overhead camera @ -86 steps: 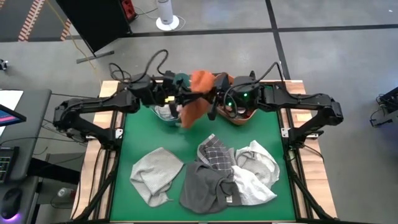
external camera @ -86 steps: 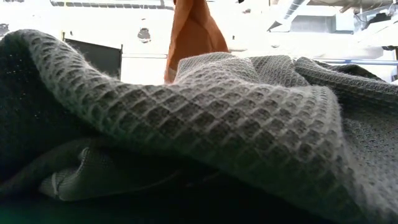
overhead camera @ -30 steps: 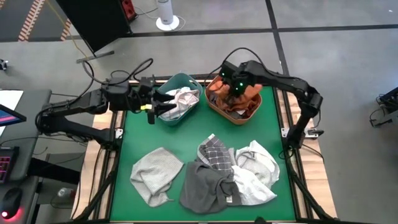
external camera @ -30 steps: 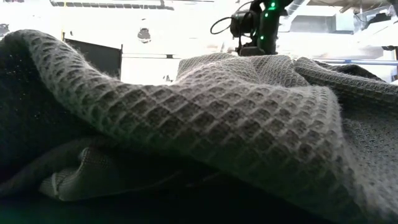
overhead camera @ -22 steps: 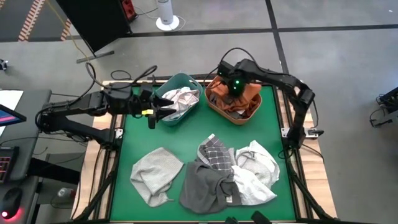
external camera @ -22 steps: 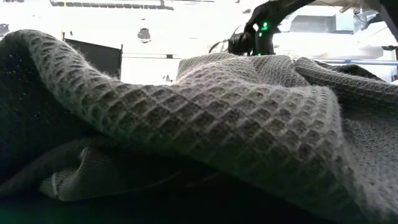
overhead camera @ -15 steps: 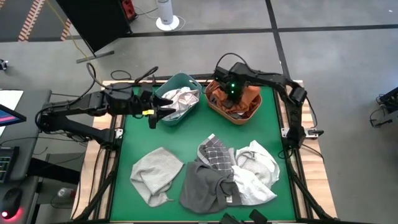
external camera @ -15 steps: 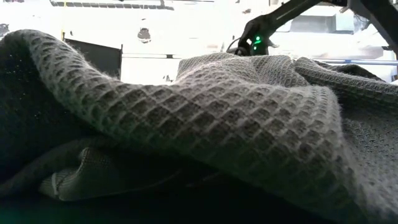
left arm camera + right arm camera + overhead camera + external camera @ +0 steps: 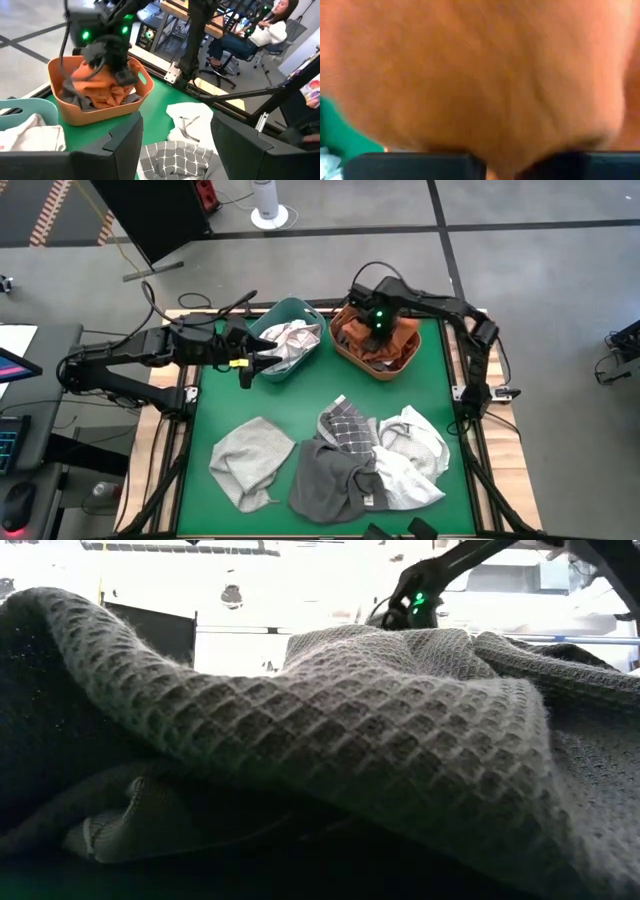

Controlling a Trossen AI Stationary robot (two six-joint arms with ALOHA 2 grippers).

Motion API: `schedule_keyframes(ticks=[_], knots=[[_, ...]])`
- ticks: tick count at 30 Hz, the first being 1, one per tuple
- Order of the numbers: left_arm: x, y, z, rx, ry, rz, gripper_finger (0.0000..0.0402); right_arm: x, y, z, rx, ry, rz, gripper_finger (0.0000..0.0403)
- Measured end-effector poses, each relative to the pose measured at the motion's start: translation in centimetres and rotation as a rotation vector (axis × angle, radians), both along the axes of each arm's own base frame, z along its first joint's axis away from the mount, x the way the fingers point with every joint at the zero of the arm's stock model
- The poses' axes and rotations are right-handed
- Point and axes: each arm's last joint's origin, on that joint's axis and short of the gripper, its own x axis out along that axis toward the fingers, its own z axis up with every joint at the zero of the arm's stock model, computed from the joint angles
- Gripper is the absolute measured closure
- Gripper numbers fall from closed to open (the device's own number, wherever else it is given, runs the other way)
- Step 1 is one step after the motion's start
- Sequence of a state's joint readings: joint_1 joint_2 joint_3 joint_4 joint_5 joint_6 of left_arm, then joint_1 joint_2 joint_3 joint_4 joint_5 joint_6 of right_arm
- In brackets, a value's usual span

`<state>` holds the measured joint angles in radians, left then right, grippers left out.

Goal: Sort towels by color in basket
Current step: Put the orange towel into the orange bin

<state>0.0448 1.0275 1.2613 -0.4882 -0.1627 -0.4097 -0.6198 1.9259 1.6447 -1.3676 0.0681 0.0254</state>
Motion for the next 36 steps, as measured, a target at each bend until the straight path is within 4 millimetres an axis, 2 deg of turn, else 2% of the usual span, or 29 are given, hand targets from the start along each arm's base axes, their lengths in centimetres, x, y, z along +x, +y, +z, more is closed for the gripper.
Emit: schedule_keyframes(ticks=[8,13,17,21,24,27,31,36], knots=[[0.2,0.6,-0.2,0.063,0.023,0.053,0.0178,-3.2,2.1,6.5,-0.103,-0.142,-0.023,0.0213],[0.8,1.1,-0.3,0.058,0.020,0.081,0.0178,-6.3,4.4,10.4,-0.153,-0.219,-0.079,0.0161],[1.5,1.5,-0.4,0.058,0.009,0.094,0.0178,-7.8,5.4,13.0,-0.253,-0.343,-0.092,0.0151],[2.5,1.6,-0.6,0.058,-0.010,0.096,0.0178,-7.8,4.7,14.2,-0.348,-0.496,-0.098,0.0157],[3.2,1.7,-0.5,0.049,-0.040,0.099,0.0178,-7.0,4.1,13.1,-0.372,-0.583,-0.094,0.0162],[3.5,1.7,-0.5,0.015,-0.062,0.107,0.0178,-5.7,3.6,10.4,-0.387,-0.632,-0.080,0.0166],[3.4,1.7,-0.5,-0.036,-0.075,0.117,0.0178,-4.9,3.4,4.7,-0.347,-0.612,-0.093,0.0171],[3.2,1.3,-0.4,-0.067,-0.089,0.105,0.0178,-5.5,4.2,-3.0,-0.231,-0.451,-0.115,0.0179]])
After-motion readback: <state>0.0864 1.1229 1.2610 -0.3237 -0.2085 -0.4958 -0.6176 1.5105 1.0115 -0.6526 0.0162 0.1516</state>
